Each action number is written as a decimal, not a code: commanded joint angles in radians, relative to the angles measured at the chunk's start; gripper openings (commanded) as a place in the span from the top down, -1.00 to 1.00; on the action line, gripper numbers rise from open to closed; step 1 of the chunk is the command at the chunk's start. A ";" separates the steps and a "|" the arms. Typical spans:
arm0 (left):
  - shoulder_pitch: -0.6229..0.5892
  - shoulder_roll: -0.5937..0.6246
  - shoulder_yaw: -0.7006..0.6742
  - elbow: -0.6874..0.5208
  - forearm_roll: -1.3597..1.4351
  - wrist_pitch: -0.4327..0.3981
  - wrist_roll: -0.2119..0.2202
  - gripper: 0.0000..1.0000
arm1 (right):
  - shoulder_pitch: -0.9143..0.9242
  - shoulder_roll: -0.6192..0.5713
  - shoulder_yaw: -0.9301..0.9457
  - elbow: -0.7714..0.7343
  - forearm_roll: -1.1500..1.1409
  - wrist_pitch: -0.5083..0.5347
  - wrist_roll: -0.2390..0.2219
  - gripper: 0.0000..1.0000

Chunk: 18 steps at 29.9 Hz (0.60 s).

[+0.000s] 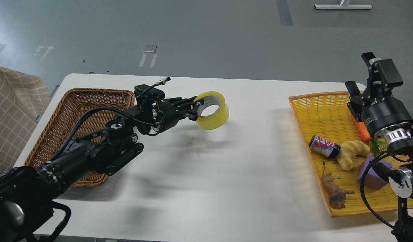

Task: Place and transfer tape with both arms
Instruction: 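Lift the tape roll with the left gripper and carry it over the wicker basket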

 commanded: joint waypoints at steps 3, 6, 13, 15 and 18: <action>-0.006 0.145 -0.002 -0.077 0.001 0.006 0.000 1.00 | 0.014 0.001 0.000 -0.018 0.002 0.002 0.000 -1.00; -0.004 0.204 -0.002 -0.112 -0.007 0.006 -0.001 0.99 | 0.026 0.003 0.000 -0.035 0.002 0.002 0.000 -1.00; -0.010 0.340 -0.002 -0.143 -0.036 0.006 -0.006 0.99 | 0.049 0.003 0.000 -0.052 0.002 0.004 0.000 -1.00; -0.009 0.380 -0.002 -0.158 -0.042 0.005 -0.013 0.98 | 0.049 0.003 -0.002 -0.052 0.002 0.004 0.000 -1.00; -0.001 0.431 0.000 -0.172 -0.056 0.005 -0.018 0.97 | 0.049 0.003 -0.011 -0.055 0.002 0.004 0.000 -1.00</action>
